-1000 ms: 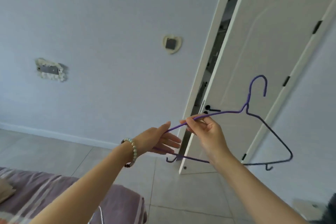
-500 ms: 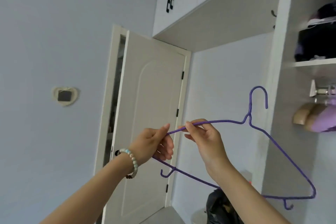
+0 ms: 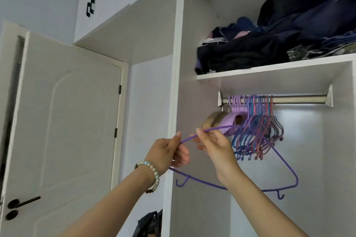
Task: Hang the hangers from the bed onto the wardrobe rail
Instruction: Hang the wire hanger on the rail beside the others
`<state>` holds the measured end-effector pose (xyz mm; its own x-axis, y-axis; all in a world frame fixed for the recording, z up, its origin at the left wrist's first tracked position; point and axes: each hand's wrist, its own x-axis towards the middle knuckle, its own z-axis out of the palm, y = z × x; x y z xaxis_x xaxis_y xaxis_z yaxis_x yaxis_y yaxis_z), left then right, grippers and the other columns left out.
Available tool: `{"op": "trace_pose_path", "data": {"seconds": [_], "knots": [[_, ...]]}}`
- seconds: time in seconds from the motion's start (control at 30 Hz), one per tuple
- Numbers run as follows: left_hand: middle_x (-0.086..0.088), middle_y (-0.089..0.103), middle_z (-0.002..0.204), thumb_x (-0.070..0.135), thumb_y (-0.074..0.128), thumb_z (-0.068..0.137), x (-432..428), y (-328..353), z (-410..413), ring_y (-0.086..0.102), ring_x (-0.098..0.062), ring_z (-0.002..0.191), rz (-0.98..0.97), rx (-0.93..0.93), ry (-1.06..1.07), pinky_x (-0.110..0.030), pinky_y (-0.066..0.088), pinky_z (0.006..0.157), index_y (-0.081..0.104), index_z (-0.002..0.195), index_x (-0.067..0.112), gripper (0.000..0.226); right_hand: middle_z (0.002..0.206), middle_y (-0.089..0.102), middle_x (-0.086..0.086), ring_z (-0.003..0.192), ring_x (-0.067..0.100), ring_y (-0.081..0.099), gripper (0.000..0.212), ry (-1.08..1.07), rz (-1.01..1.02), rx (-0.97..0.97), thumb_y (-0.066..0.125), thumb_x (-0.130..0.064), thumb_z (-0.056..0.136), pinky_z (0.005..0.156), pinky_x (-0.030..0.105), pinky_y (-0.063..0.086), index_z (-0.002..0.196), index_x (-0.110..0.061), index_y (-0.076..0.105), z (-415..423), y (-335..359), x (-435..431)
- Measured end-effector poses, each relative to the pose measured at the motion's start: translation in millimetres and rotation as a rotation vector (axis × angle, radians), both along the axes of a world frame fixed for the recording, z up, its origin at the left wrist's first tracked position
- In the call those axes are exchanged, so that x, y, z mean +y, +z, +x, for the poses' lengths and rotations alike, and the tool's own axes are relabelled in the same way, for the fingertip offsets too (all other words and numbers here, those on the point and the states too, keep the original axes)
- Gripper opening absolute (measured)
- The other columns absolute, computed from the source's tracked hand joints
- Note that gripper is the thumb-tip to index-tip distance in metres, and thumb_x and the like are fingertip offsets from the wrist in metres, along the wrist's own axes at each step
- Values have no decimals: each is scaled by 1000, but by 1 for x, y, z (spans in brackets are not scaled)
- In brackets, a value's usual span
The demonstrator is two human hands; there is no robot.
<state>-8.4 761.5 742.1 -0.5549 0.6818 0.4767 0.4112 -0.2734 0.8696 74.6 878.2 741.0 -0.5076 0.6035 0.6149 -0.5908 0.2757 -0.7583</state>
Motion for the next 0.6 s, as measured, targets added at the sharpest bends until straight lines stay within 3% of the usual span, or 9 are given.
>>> {"op": "trace_pose_path", "data": {"seconds": [0.2, 0.3, 0.37, 0.47, 0.6], "knots": [[2, 63, 49, 35, 33, 99, 99, 7, 32, 60, -6, 46, 48, -60, -56, -18, 49, 51, 61, 64, 8, 52, 81, 71, 10, 66, 11, 70, 18, -133, -34, 57, 66, -11, 85, 62, 22, 54, 91, -9, 50, 29, 13, 87], [4, 64, 48, 34, 30, 100, 142, 9, 48, 61, -5, 50, 48, -107, -111, -20, 50, 59, 61, 66, 11, 52, 75, 70, 5, 59, 7, 69, 19, -141, -17, 39, 63, -9, 87, 58, 17, 53, 99, -5, 49, 43, 20, 127], [6, 66, 51, 32, 28, 101, 166, 11, 57, 62, -5, 55, 50, -141, -175, -18, 49, 63, 61, 70, 12, 49, 77, 71, 6, 59, 8, 69, 22, -164, 3, 11, 63, -11, 88, 62, 22, 54, 105, -5, 50, 51, 24, 153], [7, 70, 68, 27, 26, 102, 196, 13, 70, 61, -12, 68, 26, -160, -263, -18, 49, 63, 62, 84, 13, 43, 83, 70, 10, 63, 14, 68, 25, -184, 7, -40, 60, -12, 90, 61, 24, 55, 113, -7, 51, 58, 30, 189], [3, 62, 86, 22, 25, 103, 226, 13, 83, 58, -13, 68, -39, -156, -287, -18, 47, 57, 51, 109, 13, 29, 86, 68, 11, 67, 20, 68, 35, -224, -5, -95, 54, -17, 95, 58, 25, 58, 128, -9, 47, 61, 34, 226]]}}
